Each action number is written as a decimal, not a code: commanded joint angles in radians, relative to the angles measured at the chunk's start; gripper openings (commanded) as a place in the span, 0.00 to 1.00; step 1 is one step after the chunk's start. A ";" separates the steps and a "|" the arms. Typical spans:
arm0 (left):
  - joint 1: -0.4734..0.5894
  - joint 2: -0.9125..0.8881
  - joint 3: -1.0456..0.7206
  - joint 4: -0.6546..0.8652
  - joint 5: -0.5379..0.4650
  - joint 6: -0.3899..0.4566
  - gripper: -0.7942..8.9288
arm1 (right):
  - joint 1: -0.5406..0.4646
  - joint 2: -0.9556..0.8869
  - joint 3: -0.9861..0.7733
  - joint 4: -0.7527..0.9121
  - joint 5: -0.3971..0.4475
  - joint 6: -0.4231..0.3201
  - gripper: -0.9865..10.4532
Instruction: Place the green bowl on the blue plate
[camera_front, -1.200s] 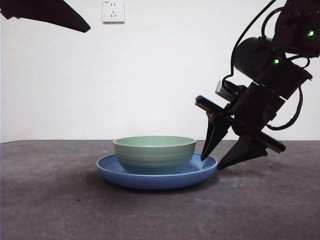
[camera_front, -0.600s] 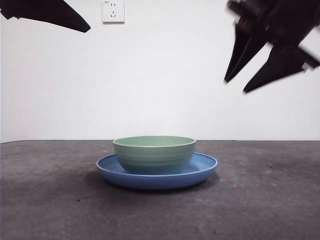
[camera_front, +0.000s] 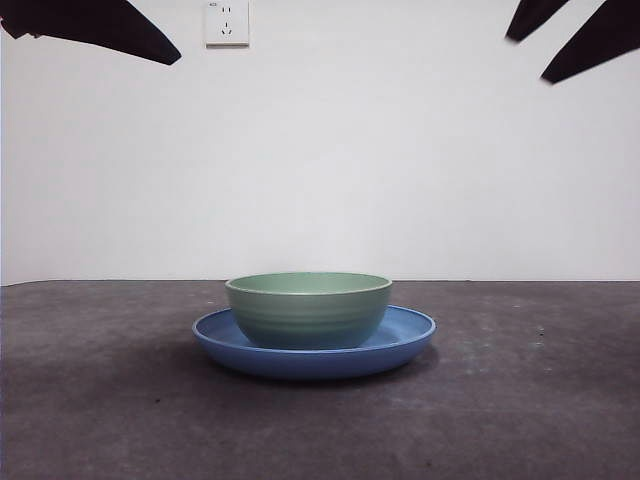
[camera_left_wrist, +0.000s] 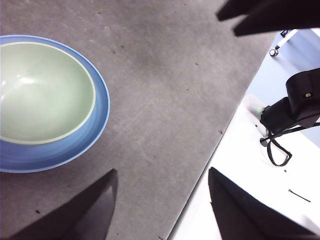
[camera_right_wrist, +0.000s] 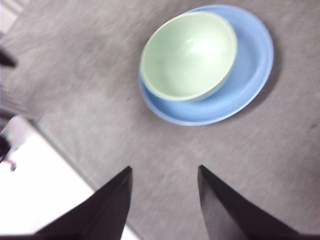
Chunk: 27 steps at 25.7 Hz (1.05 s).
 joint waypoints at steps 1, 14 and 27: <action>-0.007 0.005 0.007 0.011 0.008 0.009 0.38 | 0.017 -0.025 0.018 -0.026 -0.004 -0.022 0.27; -0.007 0.005 0.007 0.005 0.008 0.009 0.37 | 0.023 -0.061 0.018 -0.042 -0.003 -0.022 0.27; -0.007 0.005 0.007 0.005 0.008 0.010 0.09 | 0.023 -0.061 0.018 -0.056 -0.001 -0.044 0.09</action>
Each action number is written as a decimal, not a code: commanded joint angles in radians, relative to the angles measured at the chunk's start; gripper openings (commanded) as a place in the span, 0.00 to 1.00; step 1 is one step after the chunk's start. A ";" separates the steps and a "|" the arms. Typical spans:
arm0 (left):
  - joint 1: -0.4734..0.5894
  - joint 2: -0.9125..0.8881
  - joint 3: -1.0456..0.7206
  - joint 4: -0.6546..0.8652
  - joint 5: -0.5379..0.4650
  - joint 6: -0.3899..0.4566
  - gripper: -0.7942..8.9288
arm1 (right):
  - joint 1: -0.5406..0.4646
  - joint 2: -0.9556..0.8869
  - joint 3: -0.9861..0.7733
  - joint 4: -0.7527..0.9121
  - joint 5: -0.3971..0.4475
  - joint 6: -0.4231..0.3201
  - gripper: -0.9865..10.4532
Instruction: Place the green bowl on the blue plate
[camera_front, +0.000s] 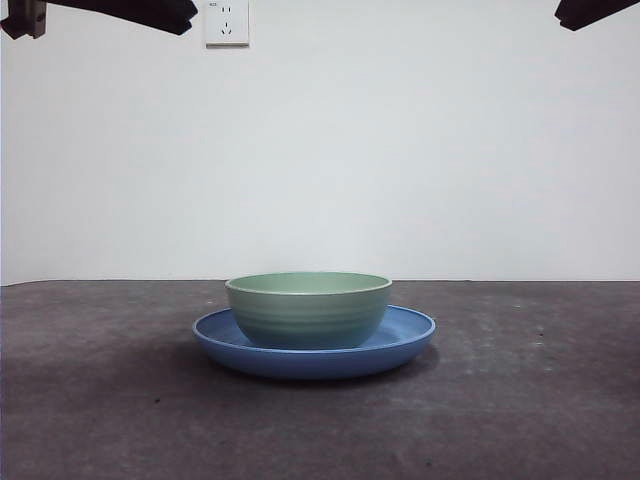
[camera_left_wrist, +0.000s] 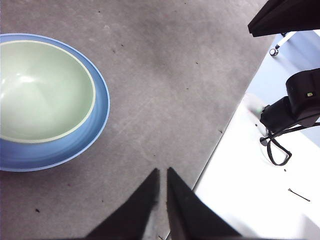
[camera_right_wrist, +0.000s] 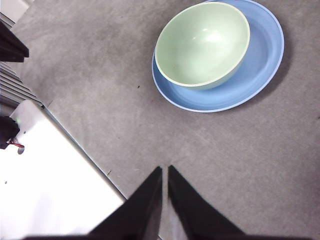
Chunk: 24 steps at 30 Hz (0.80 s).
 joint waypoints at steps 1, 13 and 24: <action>-0.007 0.005 0.007 0.010 0.008 0.010 0.09 | 0.006 0.008 0.018 0.010 0.000 -0.015 0.09; -0.007 0.005 0.007 0.019 0.008 0.010 0.09 | 0.006 0.008 0.018 0.010 -0.001 -0.015 0.09; 0.030 -0.054 0.007 0.027 -0.092 0.074 0.09 | 0.006 0.008 0.018 0.010 -0.001 -0.015 0.09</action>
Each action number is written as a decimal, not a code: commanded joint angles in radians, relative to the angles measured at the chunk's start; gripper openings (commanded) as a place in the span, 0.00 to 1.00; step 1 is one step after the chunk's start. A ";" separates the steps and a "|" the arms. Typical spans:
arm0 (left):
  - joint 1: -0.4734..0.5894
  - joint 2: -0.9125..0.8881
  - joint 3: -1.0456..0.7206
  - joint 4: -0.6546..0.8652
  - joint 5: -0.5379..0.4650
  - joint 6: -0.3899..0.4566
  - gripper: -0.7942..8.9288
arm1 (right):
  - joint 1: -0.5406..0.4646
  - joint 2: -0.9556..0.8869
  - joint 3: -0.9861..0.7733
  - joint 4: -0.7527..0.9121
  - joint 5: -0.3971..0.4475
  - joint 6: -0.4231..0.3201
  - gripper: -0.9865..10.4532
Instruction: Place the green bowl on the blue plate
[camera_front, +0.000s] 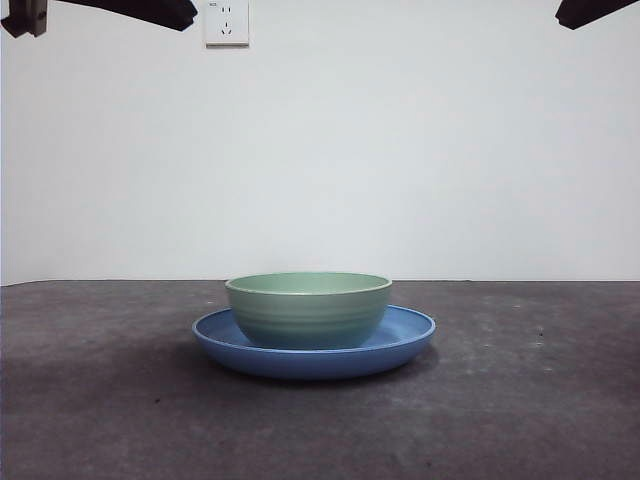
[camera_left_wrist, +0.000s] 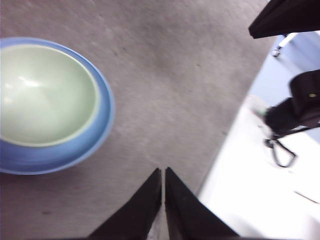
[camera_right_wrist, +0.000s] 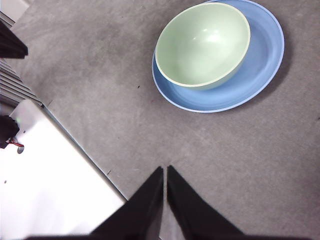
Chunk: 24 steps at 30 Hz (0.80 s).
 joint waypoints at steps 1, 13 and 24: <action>0.042 -0.061 0.007 0.038 -0.109 0.055 0.09 | 0.006 0.008 0.018 0.010 -0.001 -0.011 0.09; 0.478 -0.502 -0.209 0.483 -0.315 0.044 0.09 | 0.006 0.008 0.018 0.010 -0.001 -0.011 0.09; 0.612 -0.836 -0.624 0.564 -0.518 0.044 0.09 | 0.006 0.008 0.018 0.010 -0.001 -0.011 0.09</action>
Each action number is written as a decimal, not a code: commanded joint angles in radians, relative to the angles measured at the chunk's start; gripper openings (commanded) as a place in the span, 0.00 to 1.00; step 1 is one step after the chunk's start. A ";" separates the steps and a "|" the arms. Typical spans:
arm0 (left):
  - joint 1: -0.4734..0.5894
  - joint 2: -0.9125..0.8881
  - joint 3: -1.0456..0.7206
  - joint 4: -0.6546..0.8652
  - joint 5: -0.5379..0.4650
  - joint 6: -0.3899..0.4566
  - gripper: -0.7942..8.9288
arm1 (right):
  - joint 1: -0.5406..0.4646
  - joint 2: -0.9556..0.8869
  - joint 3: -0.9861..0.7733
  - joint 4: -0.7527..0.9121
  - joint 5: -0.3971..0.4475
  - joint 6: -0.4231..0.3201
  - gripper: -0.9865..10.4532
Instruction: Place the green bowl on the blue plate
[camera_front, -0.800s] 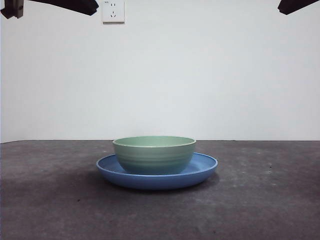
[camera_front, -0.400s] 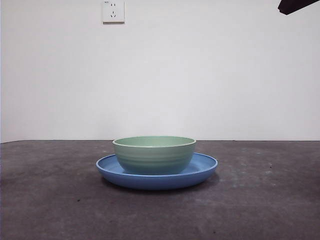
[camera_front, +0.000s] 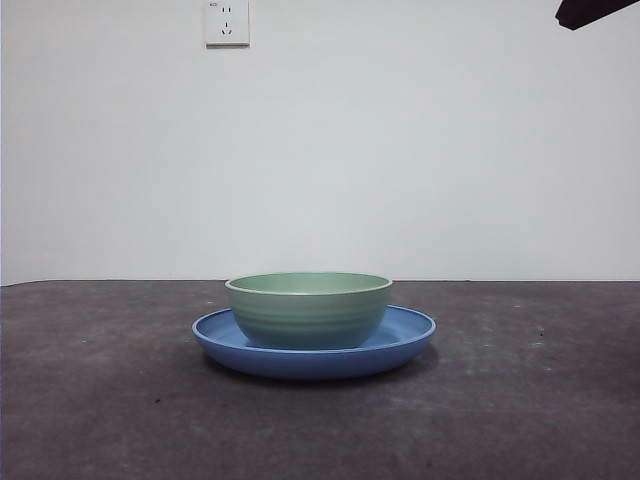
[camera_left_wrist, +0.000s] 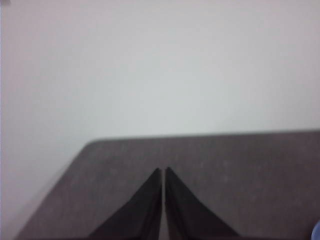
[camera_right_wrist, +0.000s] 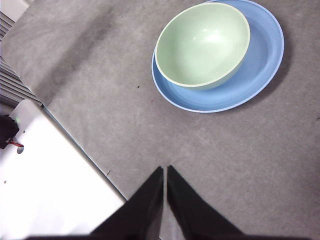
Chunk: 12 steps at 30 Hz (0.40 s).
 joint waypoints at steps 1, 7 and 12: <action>0.014 -0.051 -0.085 0.012 -0.006 0.007 0.09 | 0.006 0.008 0.018 0.010 -0.001 -0.011 0.09; 0.020 -0.137 -0.238 0.011 -0.006 0.004 0.09 | 0.006 0.008 0.018 0.010 -0.001 -0.011 0.09; 0.021 -0.185 -0.316 0.011 -0.007 0.004 0.09 | 0.006 0.008 0.018 0.010 -0.001 -0.011 0.09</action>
